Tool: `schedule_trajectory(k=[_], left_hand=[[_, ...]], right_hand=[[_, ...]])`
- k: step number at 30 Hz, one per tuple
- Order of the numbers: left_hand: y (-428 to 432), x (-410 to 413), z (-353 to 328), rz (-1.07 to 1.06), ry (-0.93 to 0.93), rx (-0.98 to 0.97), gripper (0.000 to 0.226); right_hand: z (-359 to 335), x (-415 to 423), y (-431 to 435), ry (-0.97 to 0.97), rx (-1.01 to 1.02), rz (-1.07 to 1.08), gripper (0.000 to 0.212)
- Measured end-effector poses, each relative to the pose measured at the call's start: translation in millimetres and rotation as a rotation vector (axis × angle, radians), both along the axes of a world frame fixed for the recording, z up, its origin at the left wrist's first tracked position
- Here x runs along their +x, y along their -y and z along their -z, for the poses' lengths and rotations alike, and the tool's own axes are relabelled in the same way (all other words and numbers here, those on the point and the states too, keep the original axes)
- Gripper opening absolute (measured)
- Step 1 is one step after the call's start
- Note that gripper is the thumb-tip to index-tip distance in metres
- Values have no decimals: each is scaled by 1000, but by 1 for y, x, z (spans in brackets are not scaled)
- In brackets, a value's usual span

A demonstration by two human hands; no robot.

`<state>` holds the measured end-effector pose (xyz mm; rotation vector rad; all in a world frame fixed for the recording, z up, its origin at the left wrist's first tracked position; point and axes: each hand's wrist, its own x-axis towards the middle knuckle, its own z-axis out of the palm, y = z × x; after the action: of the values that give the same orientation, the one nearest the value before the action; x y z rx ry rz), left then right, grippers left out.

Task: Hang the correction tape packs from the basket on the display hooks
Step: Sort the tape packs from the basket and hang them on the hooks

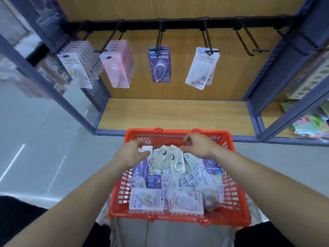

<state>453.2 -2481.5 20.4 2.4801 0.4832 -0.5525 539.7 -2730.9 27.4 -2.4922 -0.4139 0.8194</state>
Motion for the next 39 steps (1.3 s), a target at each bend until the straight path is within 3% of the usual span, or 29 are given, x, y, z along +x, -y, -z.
schedule_trajectory(k=[5, 9, 14, 18, 21, 28, 33, 39], left_hand=[[-13, -46, 55, -71, -70, -24, 49], [-8, -49, 83, -56, -61, -92, 67], [-15, -25, 101, -22, -7, -40, 66], [-17, -6, 113, 69, -78, 20, 70], [-19, -2, 117, 146, -122, 56, 65], [-6, -3, 97, 446, -144, 195, 41], [-13, 11, 71, 103, 87, -147, 22], [-19, 12, 69, -50, 133, -245, 27]], right_hand=[[76, -44, -33, -173, 23, 6, 36], [115, -64, -64, -212, 56, -60, 40], [146, -73, -79, -151, -27, -155, 47], [158, -67, -72, -172, -3, -169, 31], [161, -59, -58, -266, 169, -3, 15], [140, -21, -15, -324, 456, 284, 11], [106, -2, -5, -289, 626, 371, 5], [86, 3, -14, -280, 646, 265, 7]])
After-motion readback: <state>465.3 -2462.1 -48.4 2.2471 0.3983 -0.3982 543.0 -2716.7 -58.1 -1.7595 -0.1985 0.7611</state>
